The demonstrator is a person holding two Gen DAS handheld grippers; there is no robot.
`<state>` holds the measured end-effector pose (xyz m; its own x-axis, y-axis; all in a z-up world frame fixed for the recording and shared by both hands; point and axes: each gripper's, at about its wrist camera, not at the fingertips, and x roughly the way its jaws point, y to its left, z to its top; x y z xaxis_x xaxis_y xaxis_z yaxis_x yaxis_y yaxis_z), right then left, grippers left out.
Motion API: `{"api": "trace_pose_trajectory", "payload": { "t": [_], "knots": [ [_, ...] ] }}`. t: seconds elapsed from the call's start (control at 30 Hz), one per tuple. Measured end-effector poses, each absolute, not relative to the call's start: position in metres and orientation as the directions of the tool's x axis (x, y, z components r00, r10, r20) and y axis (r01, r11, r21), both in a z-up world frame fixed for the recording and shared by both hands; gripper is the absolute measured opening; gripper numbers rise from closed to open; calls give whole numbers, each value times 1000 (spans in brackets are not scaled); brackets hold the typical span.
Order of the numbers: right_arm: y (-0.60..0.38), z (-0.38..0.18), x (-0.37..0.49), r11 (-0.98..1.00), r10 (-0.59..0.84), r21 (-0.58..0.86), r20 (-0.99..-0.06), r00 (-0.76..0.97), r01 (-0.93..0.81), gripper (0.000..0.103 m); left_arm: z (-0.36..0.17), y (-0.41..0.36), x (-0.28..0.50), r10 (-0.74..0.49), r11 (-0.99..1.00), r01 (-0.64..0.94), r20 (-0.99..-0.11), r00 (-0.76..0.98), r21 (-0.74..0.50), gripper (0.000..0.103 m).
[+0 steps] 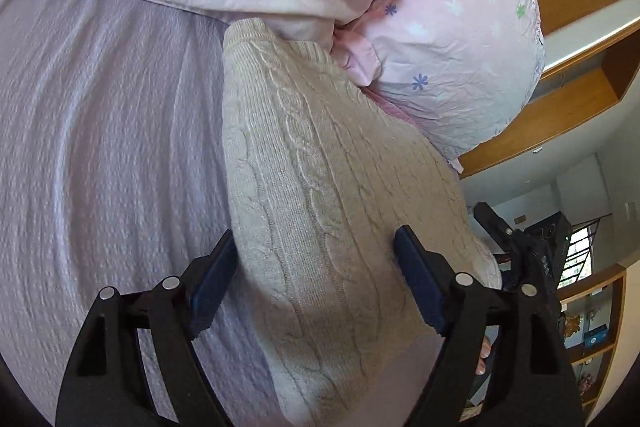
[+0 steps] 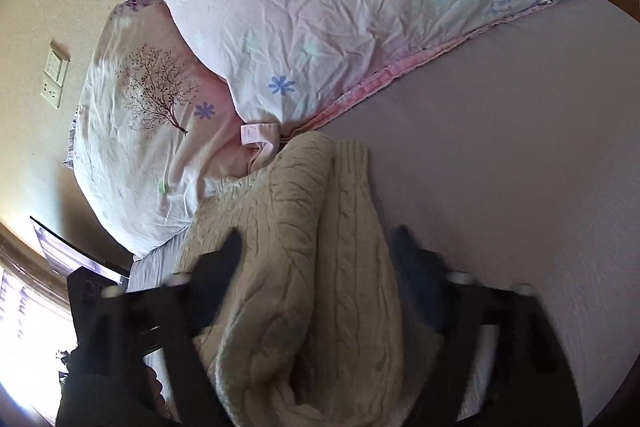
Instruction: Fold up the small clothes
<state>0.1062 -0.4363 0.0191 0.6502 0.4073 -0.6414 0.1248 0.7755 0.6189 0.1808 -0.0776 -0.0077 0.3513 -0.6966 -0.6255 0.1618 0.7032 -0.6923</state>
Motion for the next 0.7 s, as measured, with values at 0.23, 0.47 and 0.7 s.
{"api": "trace_pose_trajectory", "payload": {
  "t": [0.23, 0.47, 0.7],
  "knots": [
    [-418, -15, 103, 667, 570, 735, -609, 551, 123, 39, -4, -66, 180, -754, 641, 206, -558, 346, -739, 42],
    [-357, 3, 76, 791, 533, 611, -657, 534, -38, 52, 32, -21, 167, -642, 766, 313, -642, 419, -562, 47],
    [-379, 50, 28, 827, 445, 559, -582, 680, -63, 66, 64, -7, 98, -613, 790, 414, -557, 560, -452, 64]
  ]
}}
